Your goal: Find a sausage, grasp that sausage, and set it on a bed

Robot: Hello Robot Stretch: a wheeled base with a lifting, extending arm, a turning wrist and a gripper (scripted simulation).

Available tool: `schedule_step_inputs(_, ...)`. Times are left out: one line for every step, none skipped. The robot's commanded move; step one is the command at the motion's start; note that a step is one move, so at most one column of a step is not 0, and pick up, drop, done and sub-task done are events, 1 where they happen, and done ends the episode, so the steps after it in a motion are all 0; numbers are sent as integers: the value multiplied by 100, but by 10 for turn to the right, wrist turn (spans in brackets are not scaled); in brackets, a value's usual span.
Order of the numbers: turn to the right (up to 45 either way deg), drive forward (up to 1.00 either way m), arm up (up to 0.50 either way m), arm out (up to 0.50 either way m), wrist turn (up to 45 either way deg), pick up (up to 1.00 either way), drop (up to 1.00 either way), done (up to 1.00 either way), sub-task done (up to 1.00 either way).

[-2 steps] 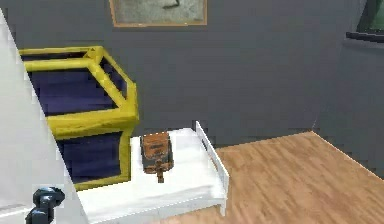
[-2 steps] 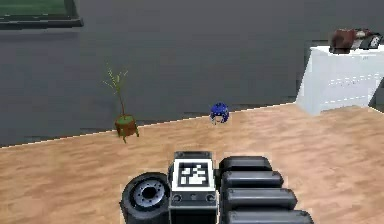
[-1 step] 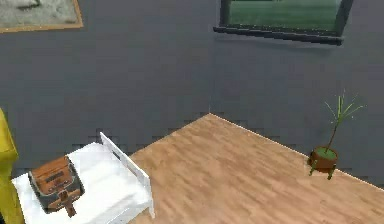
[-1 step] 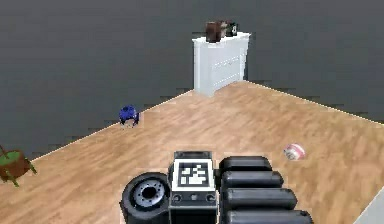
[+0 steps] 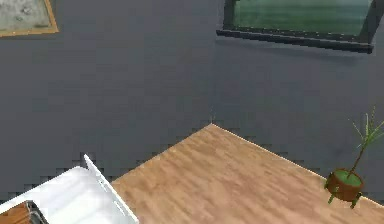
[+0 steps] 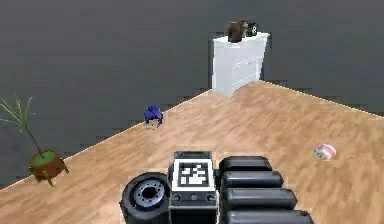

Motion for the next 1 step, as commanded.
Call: schedule_step_inputs(450, 0, 0, 0, 0, 0, 0, 0, 0)
